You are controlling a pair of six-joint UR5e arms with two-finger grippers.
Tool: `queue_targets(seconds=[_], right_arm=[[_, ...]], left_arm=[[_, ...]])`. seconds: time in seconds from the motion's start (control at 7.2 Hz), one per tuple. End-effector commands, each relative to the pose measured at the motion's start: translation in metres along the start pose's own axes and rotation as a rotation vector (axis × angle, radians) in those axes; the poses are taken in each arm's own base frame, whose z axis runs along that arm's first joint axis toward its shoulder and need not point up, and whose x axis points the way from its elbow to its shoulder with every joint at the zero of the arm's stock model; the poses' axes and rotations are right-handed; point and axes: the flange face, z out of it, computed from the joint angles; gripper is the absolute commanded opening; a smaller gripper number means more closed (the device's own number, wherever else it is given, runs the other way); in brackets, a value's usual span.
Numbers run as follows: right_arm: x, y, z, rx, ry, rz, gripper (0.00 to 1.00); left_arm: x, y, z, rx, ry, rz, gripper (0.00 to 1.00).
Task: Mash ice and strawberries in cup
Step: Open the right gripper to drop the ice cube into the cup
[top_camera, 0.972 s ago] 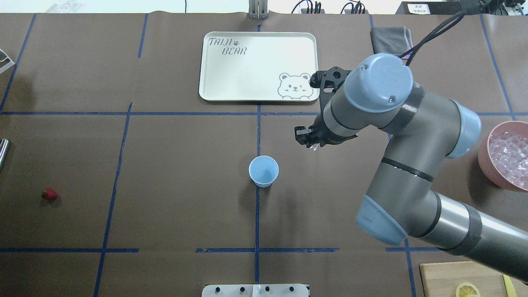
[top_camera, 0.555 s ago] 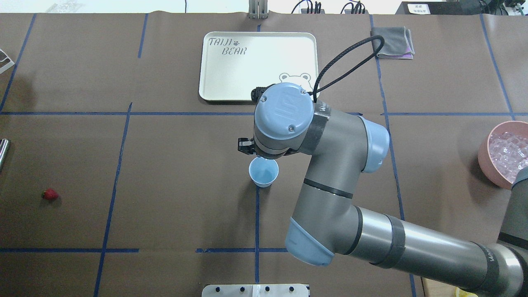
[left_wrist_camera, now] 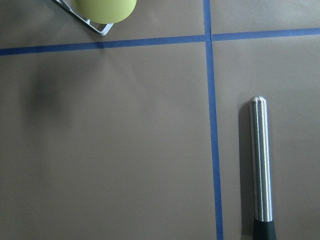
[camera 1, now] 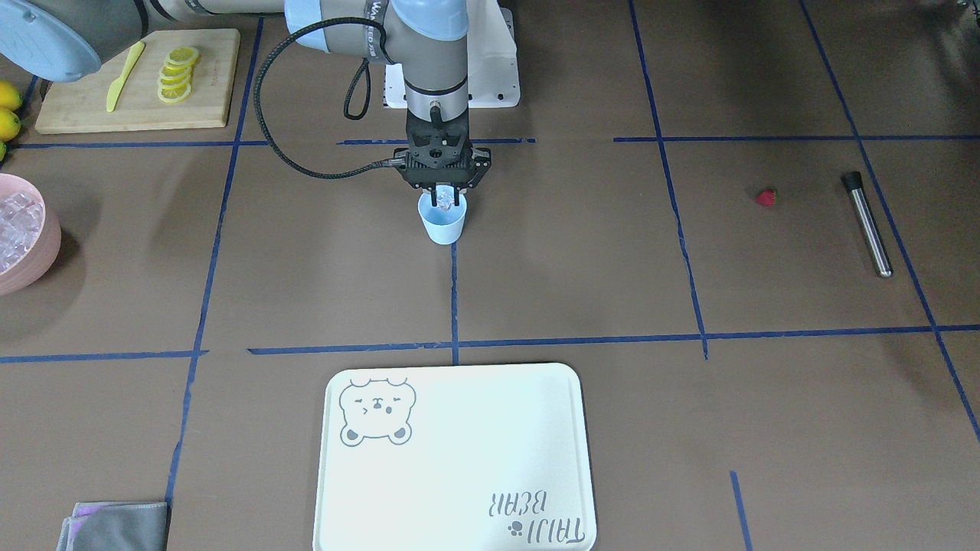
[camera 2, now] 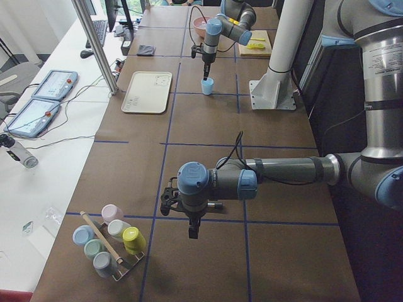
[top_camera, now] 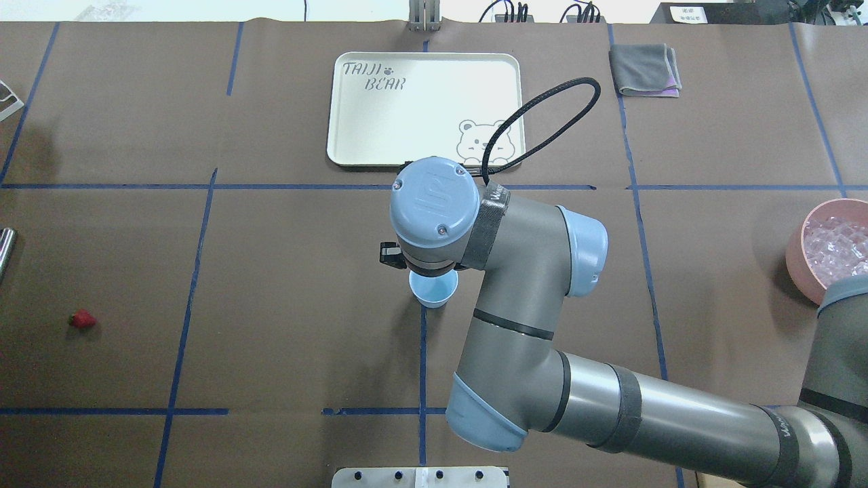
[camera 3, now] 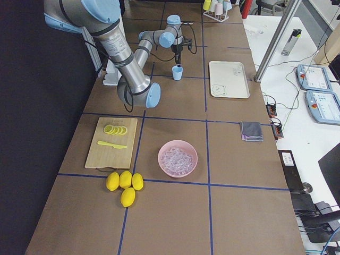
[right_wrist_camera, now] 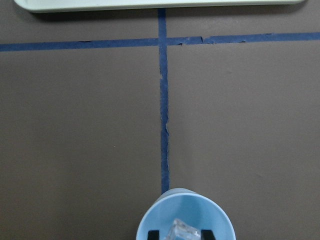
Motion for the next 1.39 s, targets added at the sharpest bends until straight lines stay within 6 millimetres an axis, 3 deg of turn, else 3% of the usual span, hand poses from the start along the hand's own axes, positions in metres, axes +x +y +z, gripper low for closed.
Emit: queue_targets(seconds=[0.0,0.14,0.28,0.42,0.83,0.97,1.25], right_arm=[[0.001,0.001,0.0,-0.006,0.014,0.002,0.07],[0.001,0.002,-0.001,-0.003,0.014,0.001,0.53],[0.0,0.003,-0.001,-0.007,0.011,-0.001,0.92],[0.0,0.004,-0.001,-0.012,0.01,0.0,0.97],[0.006,0.004,-0.017,-0.016,-0.021,-0.009,0.98],[0.021,-0.01,-0.021,-0.018,-0.023,0.003,0.98],[0.091,-0.032,-0.036,-0.023,-0.029,-0.067,0.98]], left_arm=[[0.0,0.0,0.0,0.0,0.0,0.001,1.0],[0.0,0.0,0.0,-0.001,0.0,-0.002,1.0],[0.0,0.0,0.0,-0.001,0.0,0.0,1.0],[0.0,0.0,0.0,-0.001,0.0,0.0,1.0],[0.0,0.0,0.0,0.0,0.0,0.001,1.0],[0.0,0.0,0.0,0.0,0.0,0.001,1.0],[0.0,0.0,0.0,-0.001,0.0,-0.002,1.0]])
